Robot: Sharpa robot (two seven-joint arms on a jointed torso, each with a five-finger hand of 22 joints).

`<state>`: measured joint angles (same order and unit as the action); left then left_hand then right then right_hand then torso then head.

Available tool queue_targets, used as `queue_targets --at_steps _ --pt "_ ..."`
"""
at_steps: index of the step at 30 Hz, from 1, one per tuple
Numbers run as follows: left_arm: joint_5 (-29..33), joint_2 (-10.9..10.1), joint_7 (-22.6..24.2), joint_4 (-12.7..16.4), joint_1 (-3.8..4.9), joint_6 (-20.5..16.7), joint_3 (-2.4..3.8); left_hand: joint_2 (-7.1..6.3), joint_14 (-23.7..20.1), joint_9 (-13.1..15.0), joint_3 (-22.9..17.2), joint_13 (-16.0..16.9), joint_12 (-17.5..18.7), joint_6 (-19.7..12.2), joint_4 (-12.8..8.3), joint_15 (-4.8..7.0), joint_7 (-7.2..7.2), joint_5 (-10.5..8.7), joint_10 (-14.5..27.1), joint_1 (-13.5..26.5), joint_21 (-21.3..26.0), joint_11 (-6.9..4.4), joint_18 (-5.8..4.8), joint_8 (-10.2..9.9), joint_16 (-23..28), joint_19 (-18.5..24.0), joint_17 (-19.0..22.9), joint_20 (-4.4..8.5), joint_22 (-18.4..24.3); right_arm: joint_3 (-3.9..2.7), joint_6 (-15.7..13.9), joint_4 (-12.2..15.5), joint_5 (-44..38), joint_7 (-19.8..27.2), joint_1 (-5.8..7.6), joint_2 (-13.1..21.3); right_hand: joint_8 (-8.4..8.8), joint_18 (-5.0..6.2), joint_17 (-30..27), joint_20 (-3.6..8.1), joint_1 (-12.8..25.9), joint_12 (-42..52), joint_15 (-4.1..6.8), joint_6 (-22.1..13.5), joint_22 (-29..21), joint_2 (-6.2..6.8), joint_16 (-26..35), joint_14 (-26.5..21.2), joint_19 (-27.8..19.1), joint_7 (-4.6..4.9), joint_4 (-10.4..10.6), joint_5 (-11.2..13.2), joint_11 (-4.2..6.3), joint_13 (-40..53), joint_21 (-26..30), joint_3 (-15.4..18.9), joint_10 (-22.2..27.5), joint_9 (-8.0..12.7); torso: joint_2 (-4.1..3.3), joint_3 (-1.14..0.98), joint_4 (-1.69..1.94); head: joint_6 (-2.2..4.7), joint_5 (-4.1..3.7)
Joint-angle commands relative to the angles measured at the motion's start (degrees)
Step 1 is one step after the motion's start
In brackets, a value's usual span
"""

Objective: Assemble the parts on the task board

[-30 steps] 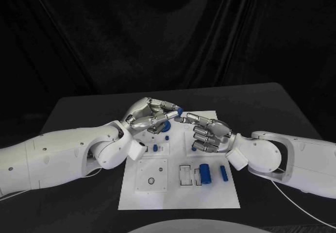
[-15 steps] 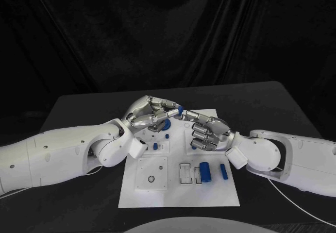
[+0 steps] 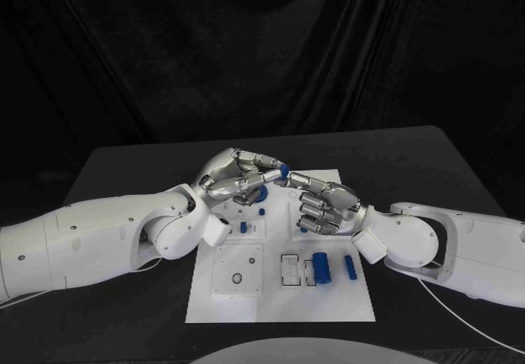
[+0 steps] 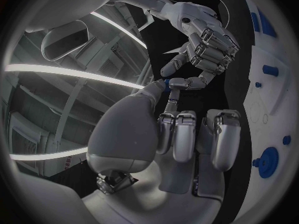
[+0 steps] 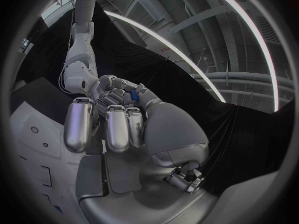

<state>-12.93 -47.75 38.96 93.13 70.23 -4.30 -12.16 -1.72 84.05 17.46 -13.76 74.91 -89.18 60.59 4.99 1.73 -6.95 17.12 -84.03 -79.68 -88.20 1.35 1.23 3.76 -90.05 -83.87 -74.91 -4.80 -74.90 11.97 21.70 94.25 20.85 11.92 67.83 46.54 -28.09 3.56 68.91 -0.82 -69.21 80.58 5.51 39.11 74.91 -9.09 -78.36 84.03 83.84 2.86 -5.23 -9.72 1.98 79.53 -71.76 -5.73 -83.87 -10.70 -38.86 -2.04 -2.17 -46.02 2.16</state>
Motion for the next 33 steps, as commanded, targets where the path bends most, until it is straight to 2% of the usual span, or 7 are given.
queue_targets --at_steps 1,11,13,16,22,29,33 --pt "0.5 0.2 0.6 0.1 0.01 0.7 0.01 0.57 6.0 0.0 0.1 14.2 0.4 0.9 -0.2 -0.11 1.18 0.01 -5.0 -0.2 0.2 -0.09 -0.66 0.1 0.1 -4.6 -15.1 0.10 -14.3 -0.07 -0.4 0.3 0.4 0.9 -0.10 -0.1 -1.06 0.50 -0.1 0.32 -1.1 -0.2 0.47 0.5 9.3 -2.16 0.1 2.4 -0.1 -0.02 -0.4 0.3 0.68 -1.9 0.2 0.0 -1.3 -0.4 0.02 0.01 0.03 -0.11 -0.05" --pt "0.5 0.4 0.4 0.2 0.01 1.1 0.01 0.62 6.0 0.0 0.1 14.1 0.5 0.8 -0.2 -0.13 1.14 0.06 -5.0 -0.3 0.2 -0.05 -0.65 0.1 0.1 -4.6 -15.1 0.08 -14.3 -0.07 -1.4 0.3 0.5 1.1 -0.10 -0.2 -3.59 0.54 -0.4 0.46 -1.0 -0.2 0.63 0.4 9.2 -2.92 0.3 2.4 -0.3 -0.35 -0.6 1.2 0.90 -1.9 0.4 0.7 -1.2 -1.4 0.02 0.03 0.00 -0.29 -0.09" --pt "0.5 0.5 0.4 0.2 0.01 1.2 0.01 0.62 6.0 0.0 0.1 14.1 0.5 0.8 -0.2 -0.13 1.14 0.06 -5.0 -0.3 0.2 -0.05 -0.65 0.1 0.1 -4.6 -15.1 0.08 -14.3 -0.07 -1.6 0.3 0.5 1.1 -0.10 -0.2 -5.14 0.60 -0.6 0.57 -1.2 -0.2 0.73 1.2 9.1 -3.28 0.4 2.4 -0.4 -0.56 -0.8 1.5 1.09 -1.9 0.6 0.9 -1.2 -2.0 0.02 0.01 0.02 -0.37 -0.16" --pt "0.5 0.5 0.3 0.2 0.01 1.3 0.01 0.62 6.0 0.0 0.1 14.1 0.5 0.8 -0.2 -0.13 1.14 0.06 -5.0 -0.3 0.2 -0.05 -0.65 0.1 0.1 -4.6 -15.1 0.08 -14.3 -0.07 -1.9 0.3 0.5 1.0 -0.10 -0.2 -5.75 0.61 -0.6 0.60 -1.3 -0.3 0.80 1.5 9.1 -3.48 0.5 2.4 -0.4 -0.65 -0.9 1.6 1.12 -2.0 0.7 1.0 -1.2 -2.3 0.01 -0.01 0.04 -0.49 -0.26" --pt "0.5 0.7 0.1 0.2 0.01 1.6 0.01 0.67 6.0 -0.1 0.2 14.1 0.5 0.8 -0.3 -0.15 1.11 0.11 -4.9 -0.4 0.3 -0.02 -0.63 0.1 0.1 -4.5 -15.1 0.06 -14.3 -0.07 -2.7 0.2 0.5 0.9 -0.10 -0.2 -6.72 0.65 -0.9 0.69 -1.8 -0.3 0.91 1.7 9.0 -4.16 0.6 2.3 -0.5 -0.87 -1.3 1.6 1.26 -2.1 0.9 0.8 -1.2 -2.6 0.04 -0.01 -0.04 -0.64 -0.23" --pt "0.5 0.7 -0.2 0.1 0.00 1.7 0.01 0.77 6.0 -0.1 0.1 14.1 0.5 0.7 -0.3 -0.18 1.07 0.08 -4.9 -0.5 0.3 0.01 -0.63 0.1 0.1 -4.5 -15.1 0.04 -14.3 -0.07 -3.4 0.3 0.5 1.0 -0.10 -0.3 -9.33 0.75 -1.3 0.88 -3.4 -0.6 1.10 2.5 8.7 -4.90 0.9 2.2 -0.8 -1.11 -2.9 0.8 1.38 -2.3 1.3 0.8 -1.0 -3.6 0.04 0.01 -0.06 -0.89 -0.18" --pt "0.5 0.7 -0.3 0.1 -0.01 1.8 0.01 0.79 6.0 -0.1 0.2 14.0 0.6 0.6 -0.4 -0.20 1.03 0.02 -4.8 -0.5 0.5 0.03 -0.59 0.1 0.1 -4.4 -15.1 0.02 -14.2 -0.07 -3.9 0.3 0.5 1.2 -0.10 -0.3 -10.13 0.75 -1.4 0.90 -3.5 -0.6 1.13 3.0 8.7 -4.93 1.0 2.2 -0.9 -1.31 -3.2 0.7 1.47 -2.3 1.4 0.9 -1.0 -3.8 0.06 0.00 -0.02 -0.98 -0.12"
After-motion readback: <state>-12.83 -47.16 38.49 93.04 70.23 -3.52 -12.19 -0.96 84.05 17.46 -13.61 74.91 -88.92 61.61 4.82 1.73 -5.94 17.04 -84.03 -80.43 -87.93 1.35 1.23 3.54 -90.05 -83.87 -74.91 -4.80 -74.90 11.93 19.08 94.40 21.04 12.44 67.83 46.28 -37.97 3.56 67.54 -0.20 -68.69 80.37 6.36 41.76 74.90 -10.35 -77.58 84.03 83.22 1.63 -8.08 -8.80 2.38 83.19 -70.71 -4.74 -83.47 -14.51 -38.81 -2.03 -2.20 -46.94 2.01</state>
